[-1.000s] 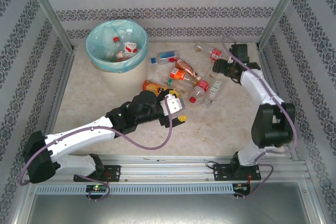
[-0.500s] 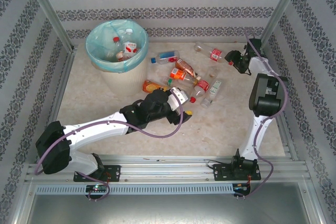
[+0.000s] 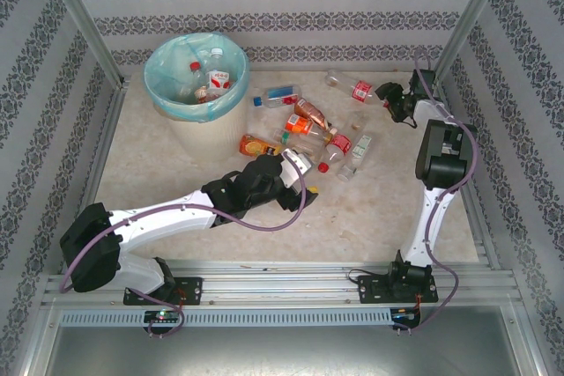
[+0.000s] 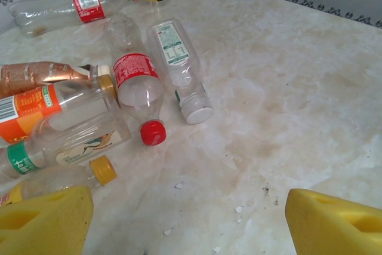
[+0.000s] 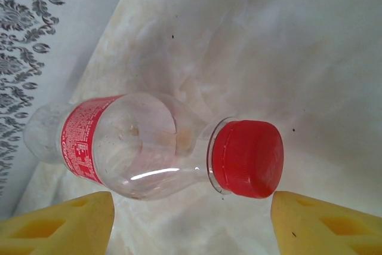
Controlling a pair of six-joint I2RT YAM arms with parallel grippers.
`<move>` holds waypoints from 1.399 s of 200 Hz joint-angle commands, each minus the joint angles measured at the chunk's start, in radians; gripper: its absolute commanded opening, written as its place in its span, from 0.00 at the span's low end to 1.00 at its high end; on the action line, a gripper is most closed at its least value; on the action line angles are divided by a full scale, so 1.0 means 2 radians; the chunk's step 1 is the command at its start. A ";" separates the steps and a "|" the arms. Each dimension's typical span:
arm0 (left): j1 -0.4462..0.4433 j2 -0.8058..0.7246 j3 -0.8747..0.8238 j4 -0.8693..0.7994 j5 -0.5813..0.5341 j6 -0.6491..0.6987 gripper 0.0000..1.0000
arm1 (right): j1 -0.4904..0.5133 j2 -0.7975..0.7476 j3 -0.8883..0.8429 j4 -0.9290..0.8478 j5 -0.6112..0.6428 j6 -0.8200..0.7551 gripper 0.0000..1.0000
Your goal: Put the plastic bottles in the bin
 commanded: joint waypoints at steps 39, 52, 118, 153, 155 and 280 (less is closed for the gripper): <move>0.000 -0.001 0.016 -0.008 -0.032 -0.001 0.84 | -0.017 0.035 0.009 0.044 -0.029 0.061 0.70; -0.001 0.001 0.019 -0.007 -0.033 0.001 0.84 | -0.019 0.043 0.012 0.051 -0.031 0.071 0.70; -0.001 0.008 0.022 -0.022 -0.032 0.007 0.85 | -0.021 0.065 0.016 0.097 -0.056 0.122 0.59; -0.001 0.006 0.020 -0.022 -0.034 0.008 0.85 | -0.021 0.056 -0.014 0.132 -0.068 0.149 0.59; -0.001 0.006 0.019 -0.022 -0.034 0.008 0.85 | -0.021 0.055 -0.016 0.133 -0.067 0.150 0.59; -0.001 -0.004 0.005 -0.015 -0.034 0.013 0.85 | -0.008 0.039 -0.064 0.198 -0.078 0.198 0.57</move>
